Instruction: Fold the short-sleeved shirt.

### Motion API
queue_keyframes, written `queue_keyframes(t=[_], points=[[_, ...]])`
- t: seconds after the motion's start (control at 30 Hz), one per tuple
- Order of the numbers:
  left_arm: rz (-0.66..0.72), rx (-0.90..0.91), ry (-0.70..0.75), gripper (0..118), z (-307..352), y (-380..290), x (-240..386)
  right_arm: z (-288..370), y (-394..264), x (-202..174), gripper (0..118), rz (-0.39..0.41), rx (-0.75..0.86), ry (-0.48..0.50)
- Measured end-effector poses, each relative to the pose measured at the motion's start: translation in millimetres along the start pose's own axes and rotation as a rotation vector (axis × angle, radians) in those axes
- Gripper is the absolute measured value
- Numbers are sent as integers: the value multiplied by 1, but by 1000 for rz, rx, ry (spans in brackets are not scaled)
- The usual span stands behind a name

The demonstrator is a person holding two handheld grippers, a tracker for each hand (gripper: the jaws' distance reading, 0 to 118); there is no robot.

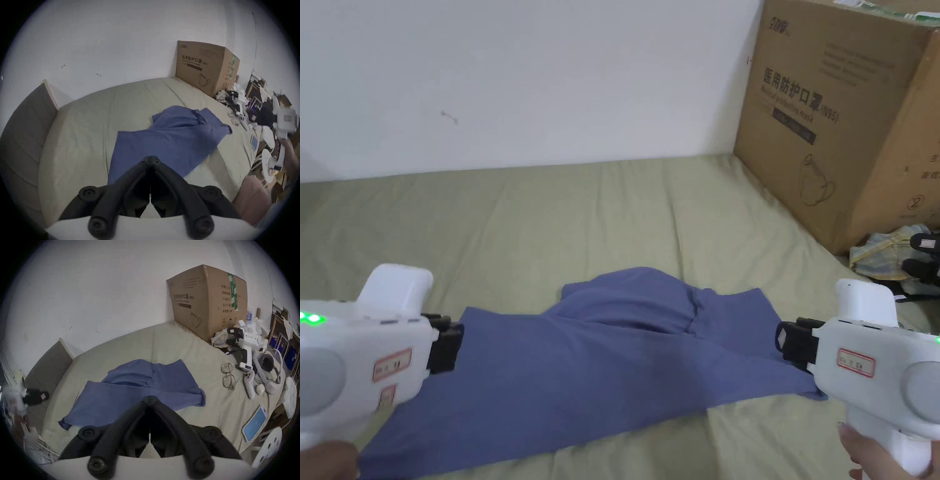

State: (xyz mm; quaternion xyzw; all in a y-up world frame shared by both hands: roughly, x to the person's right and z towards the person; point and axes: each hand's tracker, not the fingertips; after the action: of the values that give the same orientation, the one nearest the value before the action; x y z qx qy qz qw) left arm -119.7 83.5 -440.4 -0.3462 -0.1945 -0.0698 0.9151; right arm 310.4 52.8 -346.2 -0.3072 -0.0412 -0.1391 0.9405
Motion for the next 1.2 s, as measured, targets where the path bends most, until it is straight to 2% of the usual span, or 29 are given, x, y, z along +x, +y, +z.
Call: queue_keyframes(t=[0.1, 0.3, 0.33, 0.37, 0.4, 0.43, 0.47, 0.73, 0.83, 0.9, 0.97, 1.0, 1.07, 1.1, 1.13, 1.2], points=[[57, -80, -41, 0, -40, 32, -33, -6, 6, 4, 1, 41, -11, 16], [46, -285, -110, 1, -156, 77, -95, -39, 13, 15, 1, 56, -78, -9], [56, -311, -114, 12, -177, 79, -103, -47, 13, 16, 1, 52, -92, -17], [62, -316, -104, 34, -193, 81, -106, -53, 12, 17, 1, 49, -104, -22], [76, -336, -89, 67, -214, 81, -112, -60, 12, 20, 1, 44, -121, -24], [86, -352, -68, 107, -230, 79, -116, -65, 13, 22, 1, 40, -129, -26], [87, -377, -36, 118, -250, 75, -119, -72, 11, 24, 1, 36, -137, -30], [87, -514, 46, 116, -332, 37, -141, -106, 1, 43, 1, 19, -212, -68], [169, -487, -20, 116, -333, 33, -148, -115, -2, 51, 1, 20, -239, -77], [151, -475, -16, 116, -324, 38, -144, -118, -4, 53, 1, 0, -251, -85], [109, -458, -12, 107, -312, 43, -137, -118, -5, 53, 1, -31, -252, -77], [109, -440, -10, 100, -306, 43, -143, -117, -6, 53, 1, -37, -251, -71], [105, -398, 1, 61, -289, 46, -143, -114, -7, 53, 1, -49, -249, -61], [117, -371, -39, 28, -281, 48, -141, -112, -7, 52, 1, -56, -250, -56], [132, -361, -80, 1, -273, 49, -137, -110, -6, 52, 1, -61, -249, -52], [100, -322, -91, 1, -262, 47, -133, -104, -3, 56, 1, -77, -243, -40]])
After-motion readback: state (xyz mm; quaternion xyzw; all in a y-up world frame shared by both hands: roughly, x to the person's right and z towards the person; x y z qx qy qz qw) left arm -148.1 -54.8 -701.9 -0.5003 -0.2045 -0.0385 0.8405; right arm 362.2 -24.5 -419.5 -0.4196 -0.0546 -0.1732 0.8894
